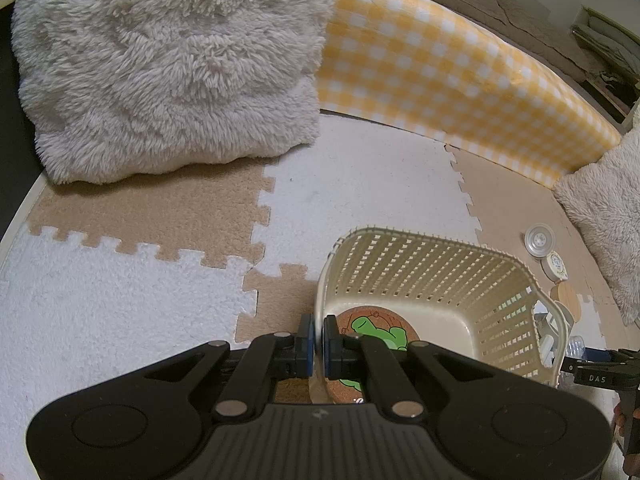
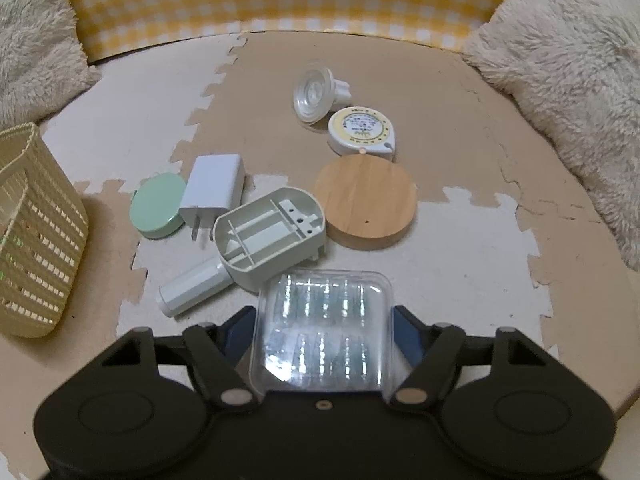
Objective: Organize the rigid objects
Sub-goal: 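Carry the blister tray with the right tool into the basket and release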
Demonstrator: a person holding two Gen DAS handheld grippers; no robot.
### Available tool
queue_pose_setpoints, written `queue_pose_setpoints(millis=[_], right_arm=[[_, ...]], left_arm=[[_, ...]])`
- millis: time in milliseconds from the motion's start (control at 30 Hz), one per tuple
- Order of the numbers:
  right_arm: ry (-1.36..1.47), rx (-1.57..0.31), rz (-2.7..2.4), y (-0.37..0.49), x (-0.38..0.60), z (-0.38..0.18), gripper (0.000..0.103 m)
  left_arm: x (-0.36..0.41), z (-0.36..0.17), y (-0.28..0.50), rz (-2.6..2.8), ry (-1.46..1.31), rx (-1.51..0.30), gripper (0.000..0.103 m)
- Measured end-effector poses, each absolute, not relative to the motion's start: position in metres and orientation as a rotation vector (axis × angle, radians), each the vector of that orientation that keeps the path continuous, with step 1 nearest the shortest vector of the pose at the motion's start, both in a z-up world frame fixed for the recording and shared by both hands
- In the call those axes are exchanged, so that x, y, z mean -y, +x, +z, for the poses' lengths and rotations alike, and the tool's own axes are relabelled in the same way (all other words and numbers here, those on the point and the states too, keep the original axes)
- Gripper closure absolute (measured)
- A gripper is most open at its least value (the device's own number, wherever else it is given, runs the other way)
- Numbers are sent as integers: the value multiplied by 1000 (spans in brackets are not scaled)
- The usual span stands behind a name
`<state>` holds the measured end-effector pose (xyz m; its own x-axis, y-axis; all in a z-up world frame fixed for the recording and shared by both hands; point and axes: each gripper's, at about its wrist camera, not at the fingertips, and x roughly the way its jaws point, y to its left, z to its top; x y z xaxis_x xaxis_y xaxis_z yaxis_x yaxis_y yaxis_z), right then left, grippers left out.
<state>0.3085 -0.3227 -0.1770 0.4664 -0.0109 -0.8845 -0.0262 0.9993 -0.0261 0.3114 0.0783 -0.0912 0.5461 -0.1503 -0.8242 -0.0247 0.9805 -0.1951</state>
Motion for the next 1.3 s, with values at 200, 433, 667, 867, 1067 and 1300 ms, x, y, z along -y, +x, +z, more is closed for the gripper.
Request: queue_pose_setpoints(millis=[200,433,667,867,1067,1300], right_arm=[[-6,-1106,-88,306,333,-173,29],[31,-1022,-171,301,338,-147,29],[59,-875,-95,292,310,-105,29],[127,-763,22,282,281,-69,29],[196,-700,155,274,248,-42,29],[198,-728,299,280,187,-39,29]], left_arm=[[-78,-91,311,-75,-191,-992,98],[-78,-91,311,-75,-190,-992,99],[-78,-91,312,-75,-188,-993,99],[-78,-90,312,-75,-185,-992,98],[-78,-90,312,-76,-186,-992,98],[-77,-91,312,-77,-188,-994,98]])
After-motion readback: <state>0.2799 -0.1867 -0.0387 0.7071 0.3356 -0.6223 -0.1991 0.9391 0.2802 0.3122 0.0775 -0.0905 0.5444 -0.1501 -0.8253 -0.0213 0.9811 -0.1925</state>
